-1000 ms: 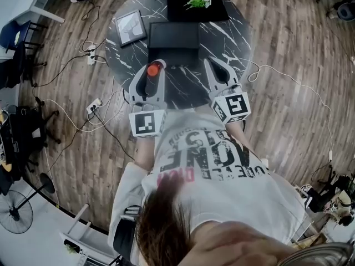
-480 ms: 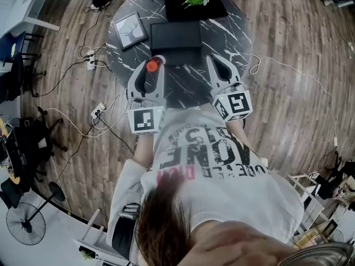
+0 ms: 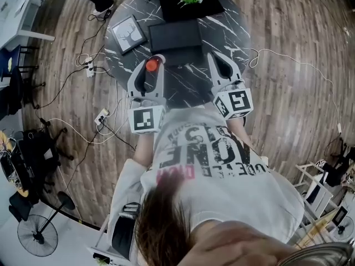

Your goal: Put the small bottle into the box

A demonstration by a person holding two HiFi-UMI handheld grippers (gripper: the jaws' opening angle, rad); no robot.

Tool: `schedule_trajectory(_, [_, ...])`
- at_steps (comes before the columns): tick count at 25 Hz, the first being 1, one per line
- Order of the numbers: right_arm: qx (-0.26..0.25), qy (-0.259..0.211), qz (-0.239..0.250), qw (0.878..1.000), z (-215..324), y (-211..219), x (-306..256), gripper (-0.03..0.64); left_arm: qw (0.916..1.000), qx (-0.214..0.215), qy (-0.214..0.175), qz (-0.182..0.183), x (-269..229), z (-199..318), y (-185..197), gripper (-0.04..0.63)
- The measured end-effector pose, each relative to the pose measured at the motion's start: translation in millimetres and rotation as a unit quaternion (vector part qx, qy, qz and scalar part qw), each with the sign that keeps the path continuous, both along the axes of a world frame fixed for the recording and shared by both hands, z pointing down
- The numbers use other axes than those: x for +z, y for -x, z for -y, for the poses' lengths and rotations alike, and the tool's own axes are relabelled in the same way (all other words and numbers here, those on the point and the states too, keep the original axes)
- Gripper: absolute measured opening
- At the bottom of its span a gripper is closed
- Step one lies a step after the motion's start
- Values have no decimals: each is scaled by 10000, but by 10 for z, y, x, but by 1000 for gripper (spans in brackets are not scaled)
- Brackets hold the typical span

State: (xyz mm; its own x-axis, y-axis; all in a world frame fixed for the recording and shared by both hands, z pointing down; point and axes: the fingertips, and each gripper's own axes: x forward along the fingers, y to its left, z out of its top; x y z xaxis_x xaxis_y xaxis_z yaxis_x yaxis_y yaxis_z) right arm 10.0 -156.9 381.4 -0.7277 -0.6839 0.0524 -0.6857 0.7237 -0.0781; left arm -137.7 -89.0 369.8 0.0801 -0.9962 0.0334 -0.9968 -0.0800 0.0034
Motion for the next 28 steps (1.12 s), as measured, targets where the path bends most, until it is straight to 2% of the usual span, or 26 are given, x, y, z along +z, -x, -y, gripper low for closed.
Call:
schedule_trajectory(8, [206,-51,31,9998,-50,66,7,3,9999,65,-122,-69,3,-34,198,140])
schedule_trajectory(18, [495,-130,78,9987,-81,115,-21,3,9985,94,-465,282,-311,-31,585,140])
schedule_trajectory(24, [607,-186,100,9979,-126,176,-44,3,9983,355,-460,74,-334,27,652,140])
schedule_trajectory(28, [727,-209,82,9971,-160,162,-51,3,9971,551,-516,123,-368,73,619,140])
